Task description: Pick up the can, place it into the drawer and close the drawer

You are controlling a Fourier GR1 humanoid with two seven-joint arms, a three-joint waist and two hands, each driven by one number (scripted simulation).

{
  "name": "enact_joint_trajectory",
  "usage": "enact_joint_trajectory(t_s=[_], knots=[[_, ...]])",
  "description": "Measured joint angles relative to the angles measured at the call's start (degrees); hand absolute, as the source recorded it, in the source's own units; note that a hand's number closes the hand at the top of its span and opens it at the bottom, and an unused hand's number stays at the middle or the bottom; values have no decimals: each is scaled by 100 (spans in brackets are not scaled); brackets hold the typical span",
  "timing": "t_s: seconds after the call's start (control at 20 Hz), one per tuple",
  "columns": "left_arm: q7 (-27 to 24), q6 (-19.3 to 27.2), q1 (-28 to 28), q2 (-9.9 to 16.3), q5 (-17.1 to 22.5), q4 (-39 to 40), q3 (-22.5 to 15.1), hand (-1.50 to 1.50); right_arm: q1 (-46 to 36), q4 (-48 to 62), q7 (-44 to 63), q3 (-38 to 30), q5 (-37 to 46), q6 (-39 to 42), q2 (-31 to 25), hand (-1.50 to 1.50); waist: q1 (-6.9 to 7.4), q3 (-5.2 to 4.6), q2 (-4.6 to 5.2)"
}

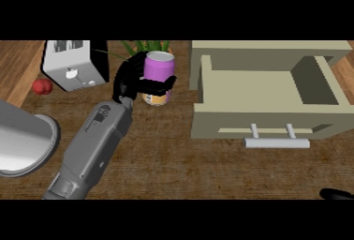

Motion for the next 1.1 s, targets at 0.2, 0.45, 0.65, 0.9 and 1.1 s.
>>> enact_joint_trajectory(t_s=[0.2,0.45,0.65,0.9,1.1], knots=[[370,226,65,67,-66,-216,-75,150,-46,76,-54,26,9,25,-9,-150,-72,-1,1],[885,567,156,142,-172,-504,-188,150,-162,91,-11,105,14,13,-5,-150,-172,-5,-8],[1275,815,240,225,-288,-753,-315,150,-309,148,22,149,38,-8,-29,-150,-259,-5,-4],[1709,1190,392,336,-467,-1088,-458,150,-404,202,27,210,22,24,-49,-150,-421,3,-4],[2055,1514,506,403,-624,-1350,-583,150,-481,231,33,273,1,51,-56,-150,-544,5,-2]])
